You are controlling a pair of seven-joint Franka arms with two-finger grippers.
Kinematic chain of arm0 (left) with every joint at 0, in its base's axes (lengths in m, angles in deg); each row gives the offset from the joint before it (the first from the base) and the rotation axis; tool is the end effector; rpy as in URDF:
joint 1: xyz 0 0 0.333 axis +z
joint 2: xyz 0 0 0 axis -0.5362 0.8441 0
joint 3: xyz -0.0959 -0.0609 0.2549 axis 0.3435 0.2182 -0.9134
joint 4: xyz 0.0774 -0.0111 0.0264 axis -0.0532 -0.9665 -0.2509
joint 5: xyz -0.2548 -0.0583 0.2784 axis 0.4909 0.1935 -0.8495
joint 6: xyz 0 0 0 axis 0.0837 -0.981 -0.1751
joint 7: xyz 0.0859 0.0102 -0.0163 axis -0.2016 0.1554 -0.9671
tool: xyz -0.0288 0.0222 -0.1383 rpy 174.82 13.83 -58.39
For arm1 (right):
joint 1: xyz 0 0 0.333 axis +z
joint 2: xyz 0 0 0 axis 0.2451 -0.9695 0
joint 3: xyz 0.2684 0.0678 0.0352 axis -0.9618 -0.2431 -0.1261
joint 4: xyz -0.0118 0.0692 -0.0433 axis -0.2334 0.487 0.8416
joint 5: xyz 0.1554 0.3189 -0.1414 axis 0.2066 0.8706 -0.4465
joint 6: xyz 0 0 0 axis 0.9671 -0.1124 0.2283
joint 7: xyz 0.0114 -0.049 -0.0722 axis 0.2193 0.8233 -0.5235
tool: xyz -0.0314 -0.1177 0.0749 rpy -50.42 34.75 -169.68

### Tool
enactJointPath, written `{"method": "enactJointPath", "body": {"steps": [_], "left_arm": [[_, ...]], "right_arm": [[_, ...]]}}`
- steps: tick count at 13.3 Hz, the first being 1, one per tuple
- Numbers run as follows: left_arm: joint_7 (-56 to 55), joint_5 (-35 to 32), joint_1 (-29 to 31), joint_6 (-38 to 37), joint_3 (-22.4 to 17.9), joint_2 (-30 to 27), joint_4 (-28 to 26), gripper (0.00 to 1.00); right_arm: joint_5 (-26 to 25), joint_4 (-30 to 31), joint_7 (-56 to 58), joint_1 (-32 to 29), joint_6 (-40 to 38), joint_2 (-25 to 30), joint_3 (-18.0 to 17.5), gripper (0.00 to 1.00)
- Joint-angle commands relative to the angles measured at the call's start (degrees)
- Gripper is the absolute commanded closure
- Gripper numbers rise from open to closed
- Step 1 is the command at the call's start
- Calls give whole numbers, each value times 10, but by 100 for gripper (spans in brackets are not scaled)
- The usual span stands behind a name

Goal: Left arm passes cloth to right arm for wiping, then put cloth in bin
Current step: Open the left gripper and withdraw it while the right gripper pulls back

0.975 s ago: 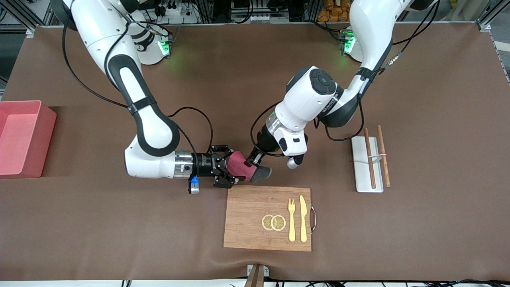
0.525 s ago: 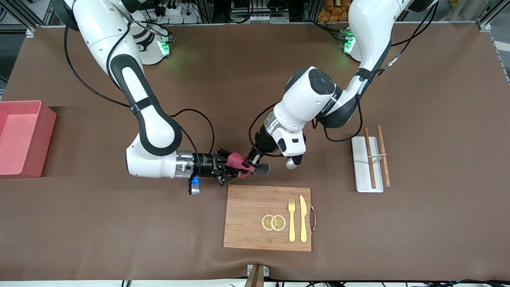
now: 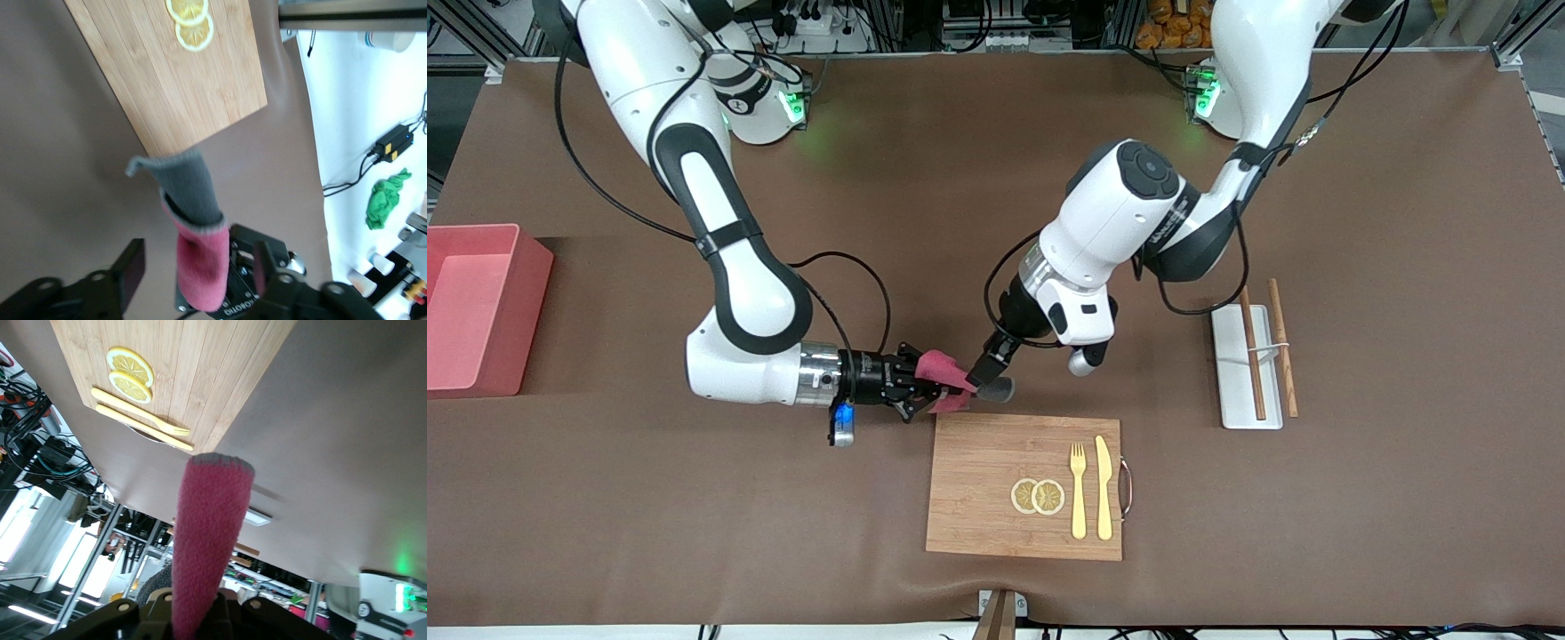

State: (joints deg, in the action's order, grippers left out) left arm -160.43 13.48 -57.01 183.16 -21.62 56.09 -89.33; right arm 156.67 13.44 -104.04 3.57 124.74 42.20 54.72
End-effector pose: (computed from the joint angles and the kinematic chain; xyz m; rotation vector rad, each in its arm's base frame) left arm 0.5840 -0.4565 0.3952 2.1834 1.3478 0.0108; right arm 0.6385 0.3211 0.2575 -1.8339 1.0988 0.7198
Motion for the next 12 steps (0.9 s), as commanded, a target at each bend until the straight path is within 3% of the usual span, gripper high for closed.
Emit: {"method": "enactJointPath", "body": {"steps": [1, 5, 8, 12], "left_arm": [[50, -25, 40, -107, -7, -61, -9, 0], [264, -27, 129, -256, -6, -118, -9, 0], [427, -27, 201, -351, -6, -161, -9, 0], [590, -28, 280, -464, -6, -205, -11, 0]], "right_arm": [[-82, 3, 31, -55, -76, 31, -5, 100], [-265, 10, 88, -104, -164, 78, -5, 100], [-358, 24, 106, -63, -129, 79, -5, 100], [-542, 45, 105, 4, -107, 86, -5, 100]]}}
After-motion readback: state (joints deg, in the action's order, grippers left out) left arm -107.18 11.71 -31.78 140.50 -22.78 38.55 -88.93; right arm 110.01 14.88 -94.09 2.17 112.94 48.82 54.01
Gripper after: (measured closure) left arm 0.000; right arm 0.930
